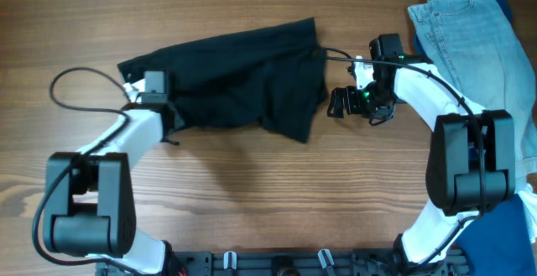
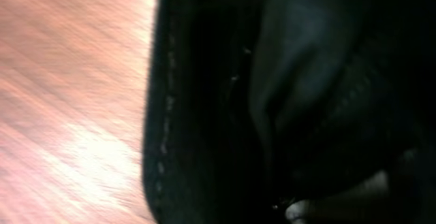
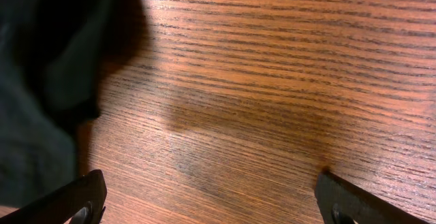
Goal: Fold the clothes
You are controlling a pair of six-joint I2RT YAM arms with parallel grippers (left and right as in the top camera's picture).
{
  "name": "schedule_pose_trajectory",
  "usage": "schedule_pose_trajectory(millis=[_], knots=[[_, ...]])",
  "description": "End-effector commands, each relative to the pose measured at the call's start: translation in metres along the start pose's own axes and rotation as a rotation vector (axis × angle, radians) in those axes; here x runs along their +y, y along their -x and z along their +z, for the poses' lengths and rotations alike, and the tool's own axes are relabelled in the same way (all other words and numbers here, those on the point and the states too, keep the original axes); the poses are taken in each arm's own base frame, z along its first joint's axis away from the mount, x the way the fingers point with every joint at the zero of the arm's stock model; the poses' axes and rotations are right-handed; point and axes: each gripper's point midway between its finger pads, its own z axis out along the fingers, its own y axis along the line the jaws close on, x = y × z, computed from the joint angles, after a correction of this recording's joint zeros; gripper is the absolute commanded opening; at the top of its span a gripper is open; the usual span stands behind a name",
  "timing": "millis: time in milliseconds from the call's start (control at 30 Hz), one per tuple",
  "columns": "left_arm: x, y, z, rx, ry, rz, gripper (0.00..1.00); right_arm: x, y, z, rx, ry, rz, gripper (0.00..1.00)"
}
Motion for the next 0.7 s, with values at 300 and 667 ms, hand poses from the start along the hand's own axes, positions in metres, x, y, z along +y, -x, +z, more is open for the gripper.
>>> schedule_pose_trajectory(millis=[300,667], knots=[[-0.059,-0.045,-0.012,0.047,-0.134,0.189,0.04,0.012,0.005,0.014,-0.013,0.109,0.041,0.96],[-0.066,-0.057,-0.017,0.064,-0.14,0.235,0.04,0.073,0.04,0.007,-0.161,0.337,-0.109,0.94]])
